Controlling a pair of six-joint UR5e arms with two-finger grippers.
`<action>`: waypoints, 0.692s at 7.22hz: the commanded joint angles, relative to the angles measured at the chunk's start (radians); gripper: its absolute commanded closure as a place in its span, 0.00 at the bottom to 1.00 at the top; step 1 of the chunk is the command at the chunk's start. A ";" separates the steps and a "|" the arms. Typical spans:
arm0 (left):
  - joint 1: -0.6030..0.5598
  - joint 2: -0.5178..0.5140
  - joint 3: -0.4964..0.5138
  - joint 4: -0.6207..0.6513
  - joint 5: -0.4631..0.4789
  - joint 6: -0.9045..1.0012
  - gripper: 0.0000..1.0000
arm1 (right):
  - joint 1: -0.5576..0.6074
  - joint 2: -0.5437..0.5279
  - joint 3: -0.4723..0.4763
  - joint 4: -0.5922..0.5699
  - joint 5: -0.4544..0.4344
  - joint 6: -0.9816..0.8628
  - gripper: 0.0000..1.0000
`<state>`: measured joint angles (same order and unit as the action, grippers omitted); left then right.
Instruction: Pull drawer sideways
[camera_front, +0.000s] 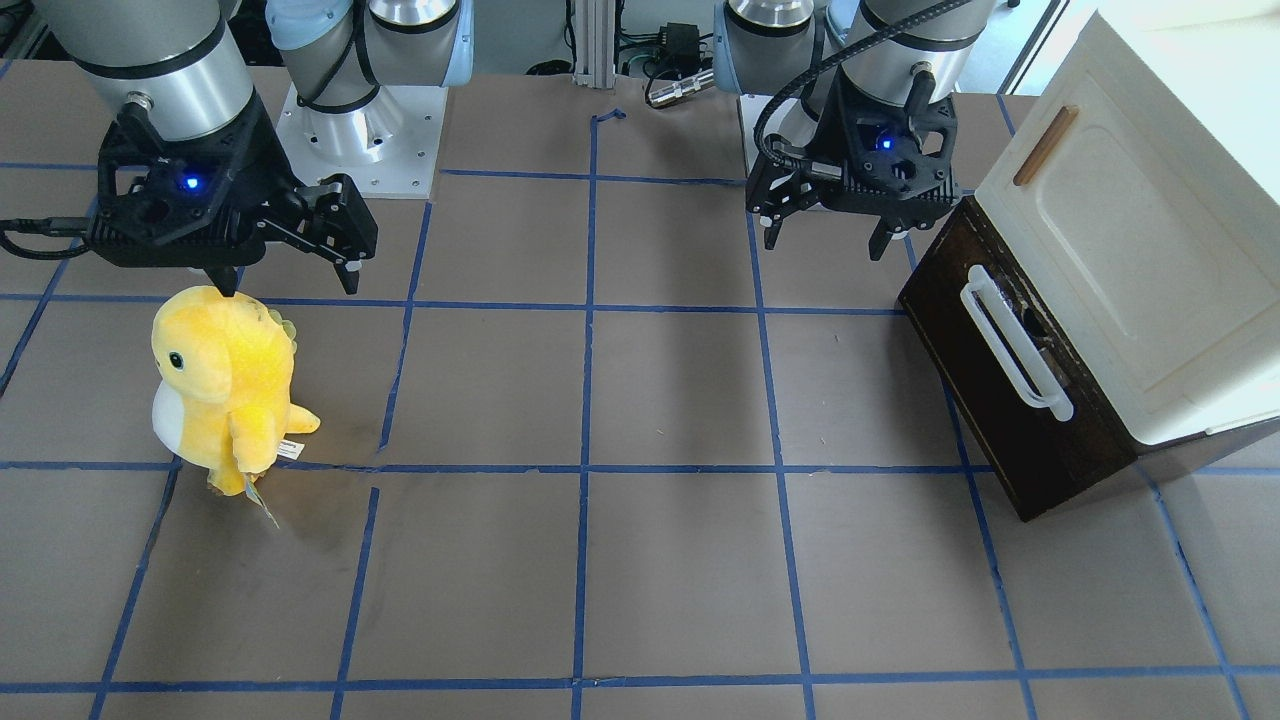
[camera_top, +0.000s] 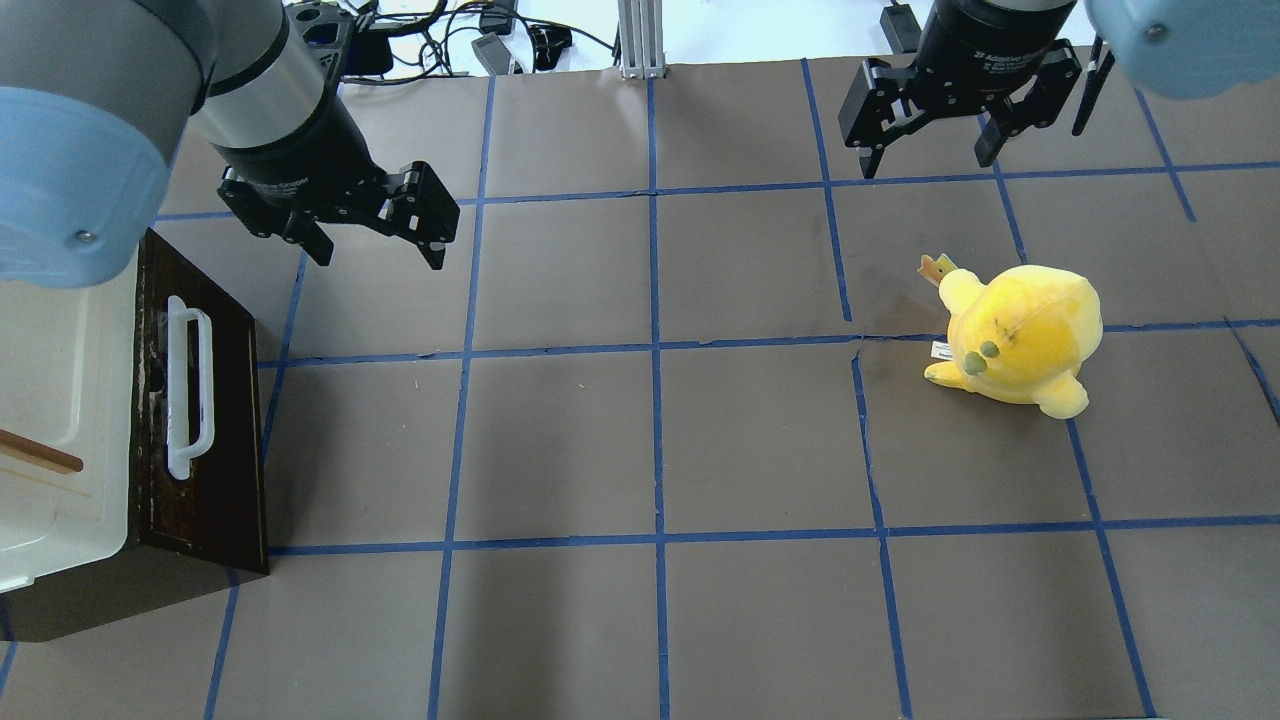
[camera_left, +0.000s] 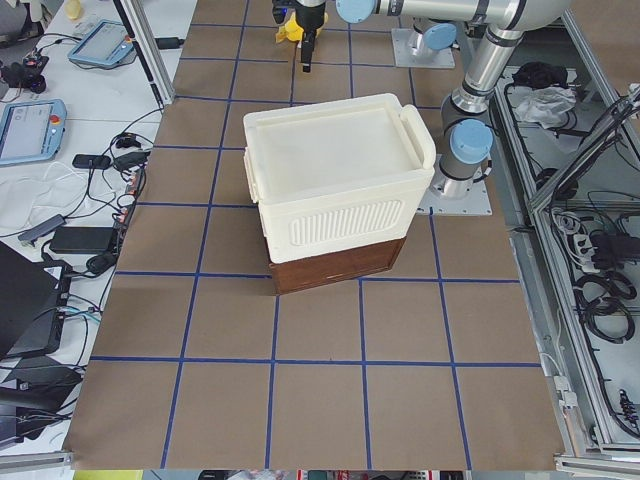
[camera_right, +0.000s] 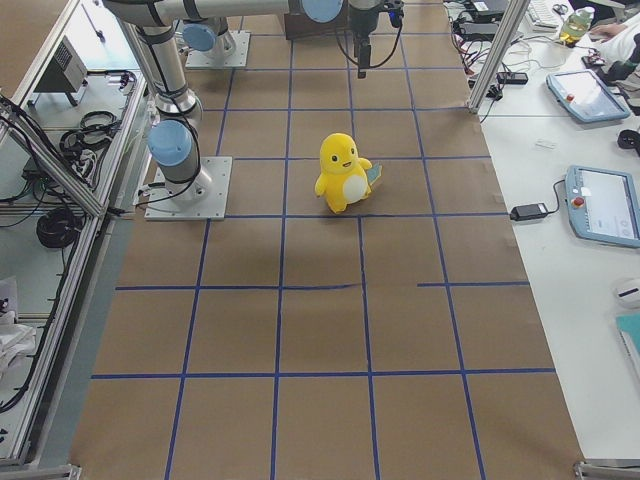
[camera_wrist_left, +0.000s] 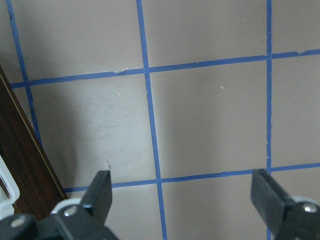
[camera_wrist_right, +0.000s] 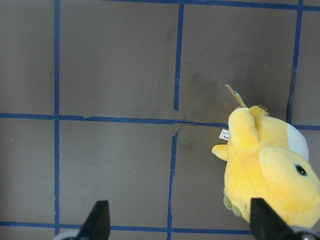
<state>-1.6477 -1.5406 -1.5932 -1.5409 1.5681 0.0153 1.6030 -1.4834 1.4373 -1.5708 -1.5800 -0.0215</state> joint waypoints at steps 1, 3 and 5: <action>0.000 0.002 -0.001 -0.001 0.000 0.000 0.00 | 0.000 0.000 0.000 0.000 0.000 0.000 0.00; 0.002 0.004 -0.001 0.001 0.000 0.000 0.00 | 0.000 0.000 0.000 0.000 0.000 0.000 0.00; -0.001 0.002 -0.001 0.001 0.004 -0.008 0.00 | 0.000 0.000 0.000 0.000 0.000 0.000 0.00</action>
<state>-1.6475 -1.5380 -1.5940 -1.5403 1.5687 0.0129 1.6030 -1.4833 1.4374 -1.5708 -1.5801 -0.0215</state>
